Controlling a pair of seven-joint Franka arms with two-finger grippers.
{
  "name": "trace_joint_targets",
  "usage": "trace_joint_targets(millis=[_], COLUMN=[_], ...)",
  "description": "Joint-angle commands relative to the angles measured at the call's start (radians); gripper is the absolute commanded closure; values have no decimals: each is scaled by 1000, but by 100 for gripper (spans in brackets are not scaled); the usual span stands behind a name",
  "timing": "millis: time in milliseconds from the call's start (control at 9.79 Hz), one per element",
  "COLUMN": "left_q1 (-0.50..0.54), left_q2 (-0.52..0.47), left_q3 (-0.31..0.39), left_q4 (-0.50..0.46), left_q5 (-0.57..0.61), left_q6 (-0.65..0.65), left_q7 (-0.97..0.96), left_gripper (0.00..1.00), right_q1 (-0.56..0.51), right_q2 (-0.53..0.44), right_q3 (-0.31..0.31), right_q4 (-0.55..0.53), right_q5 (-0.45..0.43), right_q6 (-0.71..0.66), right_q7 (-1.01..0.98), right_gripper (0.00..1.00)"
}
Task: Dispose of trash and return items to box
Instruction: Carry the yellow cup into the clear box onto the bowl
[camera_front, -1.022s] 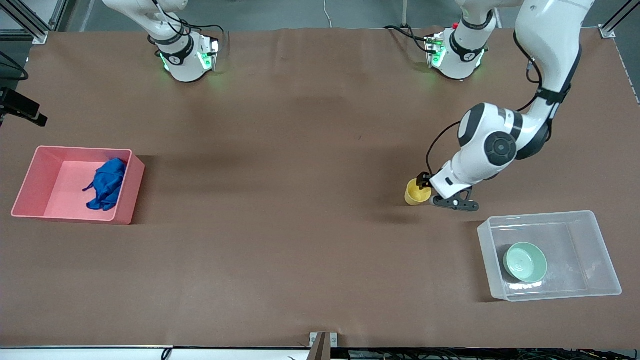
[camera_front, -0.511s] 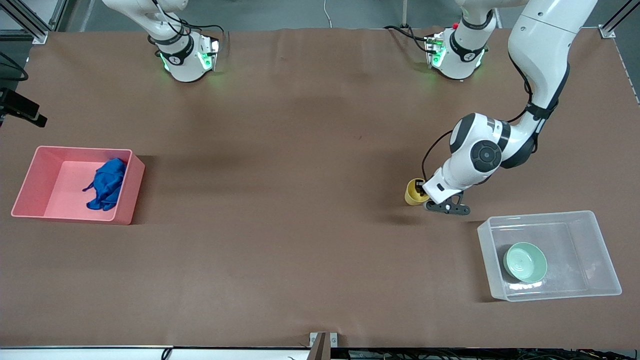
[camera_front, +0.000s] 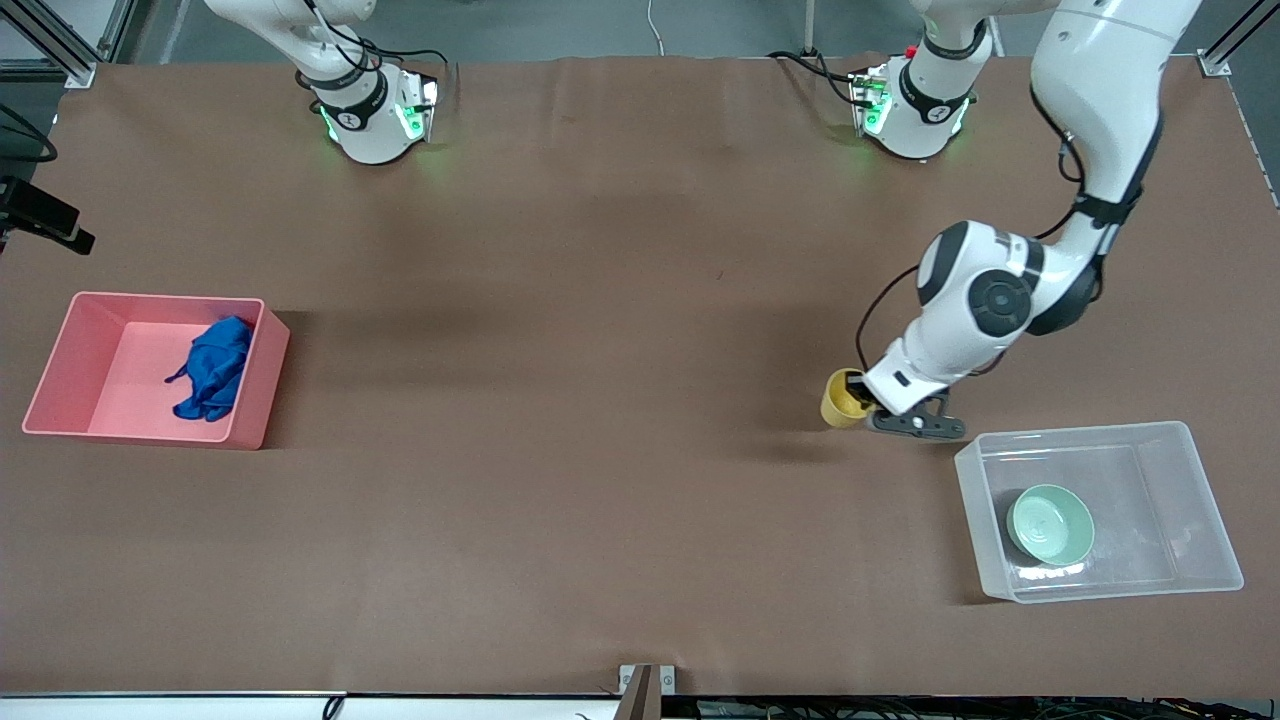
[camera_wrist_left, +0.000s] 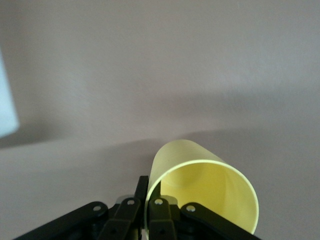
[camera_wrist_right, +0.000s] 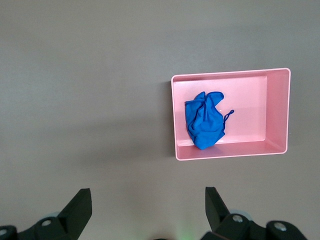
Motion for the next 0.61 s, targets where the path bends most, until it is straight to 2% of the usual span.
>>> trace_joint_targets(millis=[0,204,409,511], left_q1=[24,82,130,141], left_q2=[45,123,212,266], left_q3=[11,12,32,76], left_q4=[199,425,559,629], left_q5=[21,26,26,33], left_q6=[-202,-350,-361,-362], left_q7=[73,170,277,372], left_gripper=[100,100,100,100], right_q1=[-1,-1,-1,-4], right_q2=[-20,-20,-20,-22], right_q3=[4,4,4,4], right_q4=[-22,-22,-22,-22], right_q5=[-10,-10,-10,-10], right_q6=[4,4,4,4], right_q7=[-7,-7,-7,-7], right_gripper=[0,0,0,0])
